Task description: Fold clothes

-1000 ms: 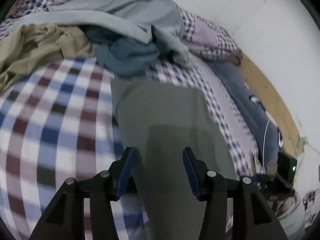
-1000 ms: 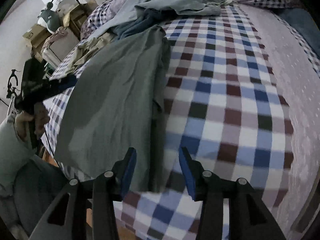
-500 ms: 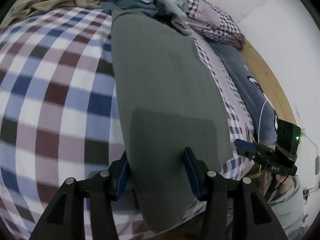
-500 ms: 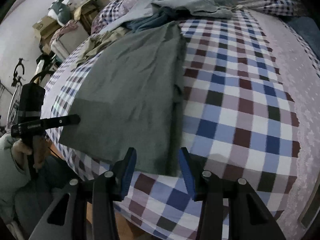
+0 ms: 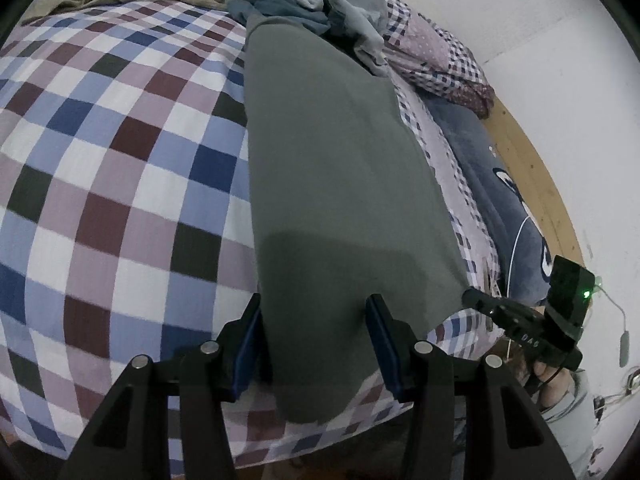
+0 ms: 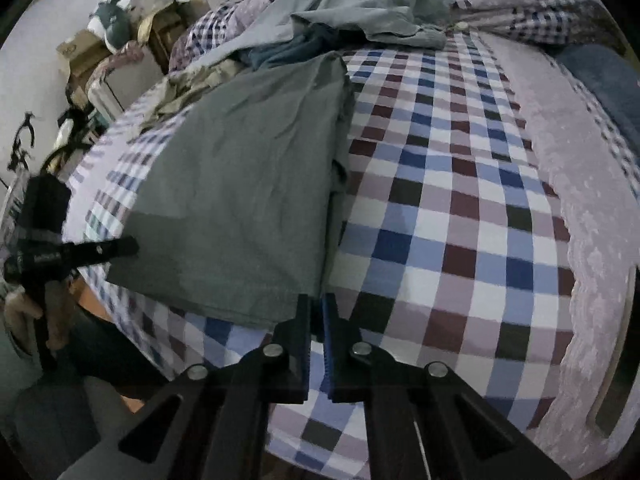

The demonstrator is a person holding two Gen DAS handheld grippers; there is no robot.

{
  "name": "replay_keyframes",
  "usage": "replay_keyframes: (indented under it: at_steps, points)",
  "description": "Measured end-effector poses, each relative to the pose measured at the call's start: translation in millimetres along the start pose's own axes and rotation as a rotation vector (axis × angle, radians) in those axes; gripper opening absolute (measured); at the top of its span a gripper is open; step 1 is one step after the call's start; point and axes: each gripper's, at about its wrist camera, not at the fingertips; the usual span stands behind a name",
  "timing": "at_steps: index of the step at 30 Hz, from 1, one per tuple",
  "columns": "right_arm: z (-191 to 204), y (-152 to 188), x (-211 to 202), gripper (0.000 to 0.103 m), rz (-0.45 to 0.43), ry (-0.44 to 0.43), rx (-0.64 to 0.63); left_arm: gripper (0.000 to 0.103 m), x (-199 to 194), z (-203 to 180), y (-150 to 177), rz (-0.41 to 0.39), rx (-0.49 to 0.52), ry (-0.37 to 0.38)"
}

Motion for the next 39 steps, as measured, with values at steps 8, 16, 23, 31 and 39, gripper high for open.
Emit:
replay_keyframes:
  at_steps: [8,16,23,31,39]
  points:
    - [-7,8,20,0.005,0.106,0.135,0.008,0.054,2,9,1,0.018,-0.054,0.027]
    - [33,-4,2,0.035,-0.021,0.215,-0.133,0.032,0,29,6,0.036,-0.181,0.100]
    - [109,0,-8,0.053,-0.195,0.269,-0.402,0.008,-6,42,10,0.047,-0.256,0.139]
    - [226,42,29,0.077,-0.318,0.358,-0.855,0.006,-18,40,2,0.059,-0.257,0.214]
    - [259,53,81,0.077,-0.317,0.535,-1.035,0.005,-32,36,-6,0.070,-0.273,0.292]
Point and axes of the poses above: each gripper's, at about its wrist camera, not at the fingertips, and x roughly the way its jaws point, z to its left, y to its underside, and after that the axes turned 6 degrees about -x, right-handed
